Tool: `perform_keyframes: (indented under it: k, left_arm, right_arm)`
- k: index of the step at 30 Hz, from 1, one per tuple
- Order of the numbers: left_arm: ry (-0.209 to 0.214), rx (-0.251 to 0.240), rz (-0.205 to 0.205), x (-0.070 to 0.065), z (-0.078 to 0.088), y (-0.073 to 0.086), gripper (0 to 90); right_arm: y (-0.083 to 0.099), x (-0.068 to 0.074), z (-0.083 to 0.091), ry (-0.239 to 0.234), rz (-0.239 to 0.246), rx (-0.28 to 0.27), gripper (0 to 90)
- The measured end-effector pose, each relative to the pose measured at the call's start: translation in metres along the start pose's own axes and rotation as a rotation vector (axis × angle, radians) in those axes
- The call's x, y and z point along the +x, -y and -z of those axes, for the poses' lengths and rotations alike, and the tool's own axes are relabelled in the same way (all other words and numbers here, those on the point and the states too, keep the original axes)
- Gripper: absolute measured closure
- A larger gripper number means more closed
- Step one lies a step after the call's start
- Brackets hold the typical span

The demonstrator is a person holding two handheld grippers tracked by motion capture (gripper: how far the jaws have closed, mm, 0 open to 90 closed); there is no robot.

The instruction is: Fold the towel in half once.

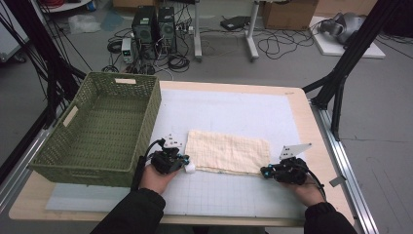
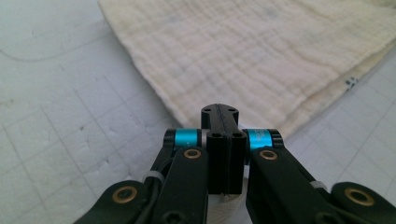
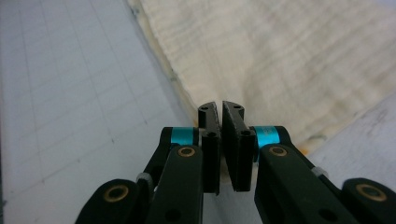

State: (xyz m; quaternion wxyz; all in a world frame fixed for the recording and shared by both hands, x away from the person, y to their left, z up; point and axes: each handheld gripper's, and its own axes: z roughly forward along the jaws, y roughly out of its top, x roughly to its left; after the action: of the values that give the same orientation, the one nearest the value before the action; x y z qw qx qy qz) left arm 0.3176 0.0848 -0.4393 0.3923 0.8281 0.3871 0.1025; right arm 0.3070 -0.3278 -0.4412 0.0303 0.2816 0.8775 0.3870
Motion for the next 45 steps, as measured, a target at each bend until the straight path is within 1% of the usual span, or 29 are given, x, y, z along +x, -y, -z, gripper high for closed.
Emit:
perform_keyframes:
  k: [1, 2, 5, 7, 8, 9, 10, 12, 15, 16, 18, 22, 23, 24, 25, 26, 27, 29, 30, 32, 34, 35, 37, 38, 43, 45]
  left_arm:
    - [0.0, -0.008, 0.003, 0.0, 0.0, 0.001, 89.9]
    - [0.0, -0.011, 0.007, 0.0, 0.0, 0.001, 89.9]
    - [-0.002, -0.023, 0.005, 0.0, 0.002, 0.001, 89.7]
    - [-0.009, -0.042, 0.003, 0.0, 0.004, -0.001, 89.5]
    - [-0.007, -0.048, 0.008, 0.0, 0.004, -0.002, 89.3]
    - [-0.004, -0.059, 0.009, 0.0, 0.005, -0.003, 89.0]
    - [-0.006, -0.068, 0.009, -0.001, 0.005, -0.004, 87.1]
    - [-0.001, -0.08, 0.019, -0.001, 0.005, -0.007, 79.4]
    - [0.002, -0.108, 0.035, 0.0, 0.005, -0.012, 72.1]
    - [0.0, -0.114, 0.041, 0.0, 0.004, -0.013, 70.5]
    - [0.005, -0.114, 0.04, 0.001, 0.003, -0.018, 69.1]
    - [0.017, -0.14, 0.053, 0.004, 0.001, -0.03, 66.5]
    - [0.016, -0.15, 0.051, 0.005, 0.0, -0.033, 66.0]
    - [0.016, -0.158, 0.056, 0.005, 0.0, -0.035, 65.5]
    - [0.025, -0.171, 0.064, 0.006, 0.0, -0.037, 65.2]
    - [0.025, -0.174, 0.068, 0.006, -0.001, -0.038, 64.7]
    - [0.02, -0.174, 0.066, 0.006, -0.001, -0.038, 63.9]
    - [0.022, -0.174, 0.076, 0.008, -0.003, -0.04, 63.0]
    - [0.019, -0.176, 0.078, 0.008, -0.004, -0.04, 62.4]
    - [0.016, -0.181, 0.086, 0.009, -0.005, -0.042, 61.9]
    - [0.012, -0.186, 0.097, 0.011, -0.006, -0.042, 61.7]
    - [0.011, -0.183, 0.099, 0.012, -0.006, -0.042, 61.7]
    - [0.005, -0.172, 0.102, 0.015, -0.006, -0.044, 61.8]
    - [0.002, -0.17, 0.101, 0.015, -0.006, -0.045, 61.8]
    - [-0.013, -0.18, 0.094, 0.019, -0.004, -0.064, 62.1]
    - [-0.023, -0.192, 0.094, 0.022, -0.004, -0.071, 62.3]
  right_arm:
    - [0.002, -0.002, 0.0, -0.011, -0.016, -0.018, 85.6]
    - [0.002, -0.003, 0.001, -0.011, -0.02, -0.02, 85.3]
    - [0.001, -0.002, 0.003, -0.012, -0.018, -0.035, 79.6]
    - [-0.002, -0.001, 0.007, -0.015, -0.015, -0.067, 74.8]
    - [-0.004, -0.001, 0.009, -0.007, -0.021, -0.088, 73.6]
    - [-0.005, -0.002, 0.011, -0.009, -0.026, -0.102, 72.7]
    - [-0.006, -0.003, 0.013, -0.005, -0.035, -0.121, 70.5]
    - [-0.007, -0.006, 0.014, 0.002, -0.044, -0.143, 69.1]
    - [-0.008, -0.011, 0.015, 0.012, -0.062, -0.161, 63.7]
    - [-0.009, -0.012, 0.014, 0.017, -0.064, -0.169, 61.2]
    - [-0.011, -0.016, 0.013, 0.022, -0.071, -0.184, 59.4]
    - [-0.018, -0.024, 0.01, 0.026, -0.092, -0.198, 57.0]
    - [-0.02, -0.025, 0.009, 0.03, -0.097, -0.2, 55.8]
    - [-0.023, -0.027, 0.008, 0.041, -0.096, -0.199, 54.6]
    - [-0.025, -0.028, 0.007, 0.052, -0.088, -0.201, 54.1]
    - [-0.028, -0.028, 0.006, 0.052, -0.09, -0.195, 53.2]
    - [-0.03, -0.028, 0.006, 0.057, -0.084, -0.198, 51.8]
    - [-0.033, -0.03, 0.004, 0.056, -0.088, -0.201, 49.9]
    - [-0.035, -0.031, 0.003, 0.048, -0.09, -0.194, 49.5]
    - [-0.038, -0.032, 0.001, 0.055, -0.087, -0.184, 49.1]
    - [-0.041, -0.032, 0.0, 0.049, -0.083, -0.176, 48.8]
    - [-0.042, -0.033, 0.0, 0.046, -0.083, -0.18, 48.9]
    - [-0.045, -0.034, 0.001, 0.047, -0.077, -0.167, 49.1]
    - [-0.046, -0.035, 0.002, 0.05, -0.081, -0.175, 49.4]
    - [-0.051, -0.044, 0.004, 0.053, -0.104, -0.17, 51.0]
    - [-0.055, -0.047, 0.005, 0.059, -0.099, -0.165, 51.9]
